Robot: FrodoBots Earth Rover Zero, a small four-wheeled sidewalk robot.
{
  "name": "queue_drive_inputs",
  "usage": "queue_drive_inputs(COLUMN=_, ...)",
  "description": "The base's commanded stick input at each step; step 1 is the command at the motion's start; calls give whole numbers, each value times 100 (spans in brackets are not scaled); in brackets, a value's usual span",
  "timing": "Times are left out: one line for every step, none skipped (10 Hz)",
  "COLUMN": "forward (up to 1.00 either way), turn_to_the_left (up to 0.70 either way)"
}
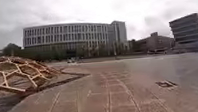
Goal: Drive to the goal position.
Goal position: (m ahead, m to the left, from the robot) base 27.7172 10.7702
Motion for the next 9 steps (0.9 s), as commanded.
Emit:
queue_drive_inputs(forward=70, turn_to_the_left=0)
queue_drive_inputs(forward=70, turn_to_the_left=0)
queue_drive_inputs(forward=70, turn_to_the_left=0)
queue_drive_inputs(forward=70, turn_to_the_left=0)
queue_drive_inputs(forward=70, turn_to_the_left=0)
queue_drive_inputs(forward=70, turn_to_the_left=0)
queue_drive_inputs(forward=70, turn_to_the_left=0)
queue_drive_inputs(forward=70, turn_to_the_left=0)
queue_drive_inputs(forward=70, turn_to_the_left=0)
